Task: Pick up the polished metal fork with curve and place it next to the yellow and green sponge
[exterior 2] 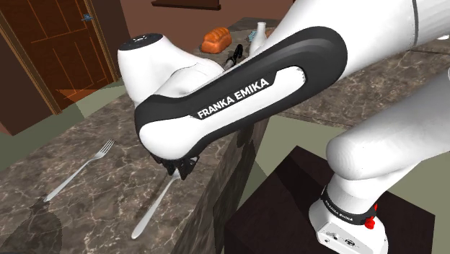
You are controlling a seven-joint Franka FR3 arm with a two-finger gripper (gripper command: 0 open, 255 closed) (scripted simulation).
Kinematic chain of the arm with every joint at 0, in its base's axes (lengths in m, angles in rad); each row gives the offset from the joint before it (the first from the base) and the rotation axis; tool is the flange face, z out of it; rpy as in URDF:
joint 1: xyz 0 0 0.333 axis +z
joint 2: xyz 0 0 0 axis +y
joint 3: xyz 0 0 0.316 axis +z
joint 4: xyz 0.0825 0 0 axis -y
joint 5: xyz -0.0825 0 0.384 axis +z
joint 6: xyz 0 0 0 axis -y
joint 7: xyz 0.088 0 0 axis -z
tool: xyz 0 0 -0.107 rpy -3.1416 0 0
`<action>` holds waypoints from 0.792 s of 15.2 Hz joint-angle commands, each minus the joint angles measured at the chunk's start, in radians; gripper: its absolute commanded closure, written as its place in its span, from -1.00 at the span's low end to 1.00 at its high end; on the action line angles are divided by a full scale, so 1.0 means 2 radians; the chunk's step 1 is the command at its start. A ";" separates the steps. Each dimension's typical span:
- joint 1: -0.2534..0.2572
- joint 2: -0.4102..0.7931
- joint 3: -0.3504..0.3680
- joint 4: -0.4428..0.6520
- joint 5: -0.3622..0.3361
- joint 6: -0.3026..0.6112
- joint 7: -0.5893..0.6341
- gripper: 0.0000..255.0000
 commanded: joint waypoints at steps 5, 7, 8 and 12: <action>0.021 -0.023 -0.036 0.023 0.006 -0.046 -0.010 1.00; 0.025 -0.029 -0.046 0.031 0.007 -0.060 -0.012 1.00; 0.018 -0.024 -0.050 0.030 0.001 -0.057 -0.022 1.00; -0.017 0.003 -0.064 0.035 -0.026 -0.045 -0.054 1.00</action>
